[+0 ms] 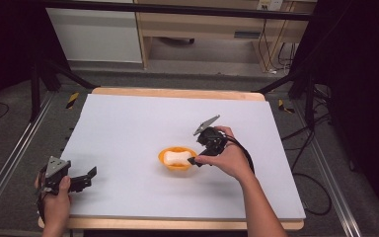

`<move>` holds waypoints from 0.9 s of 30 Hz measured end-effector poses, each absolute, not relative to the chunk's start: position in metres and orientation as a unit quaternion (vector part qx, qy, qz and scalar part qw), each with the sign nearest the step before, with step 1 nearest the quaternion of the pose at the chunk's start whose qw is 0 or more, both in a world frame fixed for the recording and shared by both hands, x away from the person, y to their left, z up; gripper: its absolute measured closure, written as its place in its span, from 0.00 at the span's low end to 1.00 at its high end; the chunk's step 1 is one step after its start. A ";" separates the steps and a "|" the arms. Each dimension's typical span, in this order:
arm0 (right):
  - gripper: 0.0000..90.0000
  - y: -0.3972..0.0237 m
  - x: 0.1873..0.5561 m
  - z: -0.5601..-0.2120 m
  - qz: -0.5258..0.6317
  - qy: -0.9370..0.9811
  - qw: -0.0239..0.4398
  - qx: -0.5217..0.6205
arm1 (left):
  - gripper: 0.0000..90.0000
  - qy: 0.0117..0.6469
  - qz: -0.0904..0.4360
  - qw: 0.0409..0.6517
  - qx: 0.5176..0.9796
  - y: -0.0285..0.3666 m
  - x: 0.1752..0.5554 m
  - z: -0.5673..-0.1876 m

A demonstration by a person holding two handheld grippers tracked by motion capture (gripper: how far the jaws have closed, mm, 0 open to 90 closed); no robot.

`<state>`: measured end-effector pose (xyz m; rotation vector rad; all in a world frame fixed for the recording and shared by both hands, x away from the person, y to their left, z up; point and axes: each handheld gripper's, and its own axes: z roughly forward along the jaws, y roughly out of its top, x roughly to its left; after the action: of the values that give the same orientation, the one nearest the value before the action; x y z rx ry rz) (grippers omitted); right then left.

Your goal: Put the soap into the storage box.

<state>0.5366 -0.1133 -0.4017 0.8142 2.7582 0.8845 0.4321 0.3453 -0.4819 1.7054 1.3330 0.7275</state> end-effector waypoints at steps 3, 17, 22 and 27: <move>0.07 -0.122 0.534 -0.404 0.296 0.910 0.067 0.281 | 0.00 0.531 0.290 0.416 0.679 0.345 0.432 -0.482; 0.03 -0.154 0.523 -0.416 0.316 0.891 0.075 0.318 | 0.00 0.530 0.291 0.415 0.680 0.345 0.432 -0.482; 0.03 -0.168 0.518 -0.419 0.325 0.886 0.080 0.322 | 0.00 0.530 0.291 0.414 0.681 0.345 0.432 -0.482; 0.03 -0.180 0.514 -0.423 0.328 0.880 0.085 0.332 | 0.00 0.530 0.291 0.413 0.681 0.345 0.432 -0.482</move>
<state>0.5145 -0.1799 -0.4225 0.9902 2.6250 0.9770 0.4322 0.3447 -0.4820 1.7123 1.3320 0.7326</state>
